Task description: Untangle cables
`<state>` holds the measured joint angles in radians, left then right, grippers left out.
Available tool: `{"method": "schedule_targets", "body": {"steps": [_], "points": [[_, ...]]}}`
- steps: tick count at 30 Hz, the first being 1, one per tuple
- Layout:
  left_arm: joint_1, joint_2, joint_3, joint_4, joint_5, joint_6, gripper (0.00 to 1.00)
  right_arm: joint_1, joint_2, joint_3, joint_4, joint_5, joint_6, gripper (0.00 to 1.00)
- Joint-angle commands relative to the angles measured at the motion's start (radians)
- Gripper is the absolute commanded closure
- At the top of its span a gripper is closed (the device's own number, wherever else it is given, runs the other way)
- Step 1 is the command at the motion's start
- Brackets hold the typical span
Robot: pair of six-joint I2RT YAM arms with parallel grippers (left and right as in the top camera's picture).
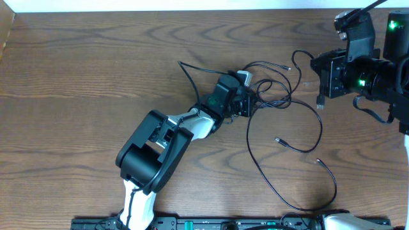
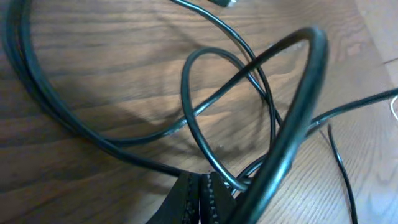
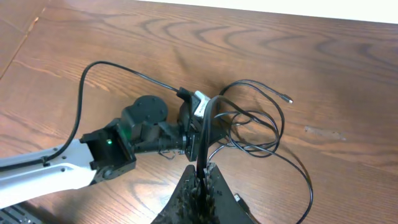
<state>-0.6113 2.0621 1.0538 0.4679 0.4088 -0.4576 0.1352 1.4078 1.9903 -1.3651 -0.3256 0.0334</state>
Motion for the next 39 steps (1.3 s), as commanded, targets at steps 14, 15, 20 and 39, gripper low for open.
{"method": "schedule_targets", "body": {"steps": [14,15,20,39], "points": [[0.097,-0.253,0.019,-0.132,0.024,0.081,0.93,0.003,-0.003,0.01,-0.001,0.124,-0.003,0.37],[0.1,-0.269,0.019,-0.138,0.024,0.083,0.92,0.003,0.0,0.01,-0.004,0.165,0.006,0.01],[0.102,-0.349,0.019,-0.15,0.024,0.083,0.92,0.003,0.041,0.009,-0.031,0.227,0.03,0.01],[0.275,-0.842,0.026,-0.235,0.025,0.087,0.92,0.048,0.296,-0.369,0.211,0.089,0.077,0.01]]}}
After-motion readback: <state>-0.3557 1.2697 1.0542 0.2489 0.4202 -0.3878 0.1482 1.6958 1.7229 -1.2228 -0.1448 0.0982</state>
